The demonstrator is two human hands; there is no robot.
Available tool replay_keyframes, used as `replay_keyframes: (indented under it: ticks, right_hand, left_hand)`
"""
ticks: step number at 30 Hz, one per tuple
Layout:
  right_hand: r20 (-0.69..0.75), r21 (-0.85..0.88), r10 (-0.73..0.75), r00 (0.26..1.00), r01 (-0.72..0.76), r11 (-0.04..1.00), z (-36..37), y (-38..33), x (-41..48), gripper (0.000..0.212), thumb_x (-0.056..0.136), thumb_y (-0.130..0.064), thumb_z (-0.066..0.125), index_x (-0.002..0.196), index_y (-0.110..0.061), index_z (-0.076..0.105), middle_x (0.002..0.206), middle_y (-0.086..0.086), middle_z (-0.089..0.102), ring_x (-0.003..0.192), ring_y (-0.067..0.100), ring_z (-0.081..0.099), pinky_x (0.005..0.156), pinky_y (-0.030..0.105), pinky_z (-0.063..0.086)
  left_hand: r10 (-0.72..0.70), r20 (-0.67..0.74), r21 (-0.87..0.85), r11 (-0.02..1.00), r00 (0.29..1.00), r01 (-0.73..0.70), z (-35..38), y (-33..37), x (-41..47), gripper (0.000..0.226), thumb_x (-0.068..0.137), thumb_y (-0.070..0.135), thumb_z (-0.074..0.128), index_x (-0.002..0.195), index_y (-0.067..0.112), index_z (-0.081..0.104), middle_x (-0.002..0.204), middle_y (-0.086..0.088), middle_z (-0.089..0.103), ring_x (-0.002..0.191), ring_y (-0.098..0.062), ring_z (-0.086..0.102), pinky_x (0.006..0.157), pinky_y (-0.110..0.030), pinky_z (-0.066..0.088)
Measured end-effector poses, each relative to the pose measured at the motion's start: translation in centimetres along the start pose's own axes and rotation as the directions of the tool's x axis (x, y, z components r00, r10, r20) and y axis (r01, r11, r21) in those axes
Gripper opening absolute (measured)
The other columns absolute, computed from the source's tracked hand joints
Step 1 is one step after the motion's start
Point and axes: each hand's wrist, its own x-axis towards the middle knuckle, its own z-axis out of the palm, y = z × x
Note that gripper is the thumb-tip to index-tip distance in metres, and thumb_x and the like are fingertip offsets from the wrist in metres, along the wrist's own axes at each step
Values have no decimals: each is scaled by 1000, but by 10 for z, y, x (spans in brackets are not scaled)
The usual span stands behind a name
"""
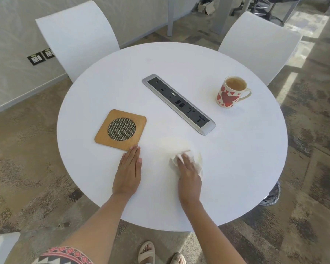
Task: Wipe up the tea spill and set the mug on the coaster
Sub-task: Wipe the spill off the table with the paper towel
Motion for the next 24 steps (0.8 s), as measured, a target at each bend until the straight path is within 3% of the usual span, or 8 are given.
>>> replay_keyframes:
  ticks: [4, 7, 9, 10, 13, 15, 18, 24]
  right_hand:
    - [6, 265, 139, 990, -136, 955, -6, -6, -8, 54, 86, 8, 43, 124, -26, 62, 130, -6, 61, 120, 14, 55, 93, 26, 43]
    - [240, 740, 385, 891, -425, 521, -29, -3, 16, 35, 90, 0, 47, 95, -23, 73, 76, -4, 59, 73, 10, 52, 64, 19, 41]
    - [372, 852, 403, 836, -480, 211, -38, 4, 25, 30, 91, 4, 45, 84, -10, 69, 64, -1, 50, 56, 11, 45, 50, 18, 37]
    - [390, 851, 415, 822, -494, 179, -40, 6, 28, 27, 90, 5, 44, 84, -6, 68, 64, 0, 49, 55, 13, 44, 48, 20, 36]
    - [139, 612, 464, 875, -444, 654, -42, 14, 32, 38, 85, 2, 45, 54, -20, 48, 58, -5, 37, 60, 18, 33, 51, 24, 23]
    - [-82, 332, 315, 945, -273, 903, -40, 19, 30, 37, 82, 7, 45, 54, -17, 47, 66, -1, 51, 70, 22, 38, 55, 26, 24]
    - [-179, -31, 23, 984, -29, 999, -35, 24, 21, 27, 76, 17, 52, 92, 2, 66, 110, 12, 61, 93, 31, 50, 65, 28, 36]
    - [-39, -186, -150, 988, 140, 973, -38, 27, 18, 46, 65, 18, 62, 105, -5, 69, 110, 13, 62, 97, 36, 55, 79, 37, 49]
  left_hand:
    - [5, -8, 6, 1000, 1000, -5, 0, 1, 0, 44, 101, 17, 28, 144, 9, 32, 153, 0, 29, 140, -3, 17, 118, -24, 6]
    - [7, -4, 7, 1000, 1000, -7, 0, 0, -1, 45, 101, 20, 25, 144, 9, 32, 154, 0, 29, 139, -3, 16, 117, -23, 5]
    - [11, 1, 12, 1000, 1000, -11, 0, 0, -1, 49, 99, 26, 21, 144, 9, 31, 154, 0, 28, 139, -2, 15, 117, -23, 5]
    - [11, 4, 14, 1000, 1000, -11, 0, 0, -1, 51, 98, 28, 19, 144, 9, 31, 154, 0, 28, 138, -1, 15, 117, -22, 4]
    - [9, 11, 22, 1000, 1000, -9, -1, 0, -1, 52, 97, 29, 19, 144, 9, 31, 154, -1, 28, 140, -4, 17, 118, -24, 5]
    - [14, 14, 30, 999, 1000, -15, -1, 0, -1, 49, 99, 25, 22, 144, 8, 31, 154, -2, 28, 142, -8, 18, 118, -26, 6]
    - [11, 13, 30, 999, 1000, -12, -1, 0, 0, 45, 101, 20, 25, 144, 8, 30, 154, -2, 28, 143, -11, 19, 119, -27, 7]
    - [17, 15, 34, 999, 1000, -18, -2, 1, 0, 45, 101, 19, 26, 144, 6, 31, 153, -4, 29, 143, -13, 20, 119, -29, 8]
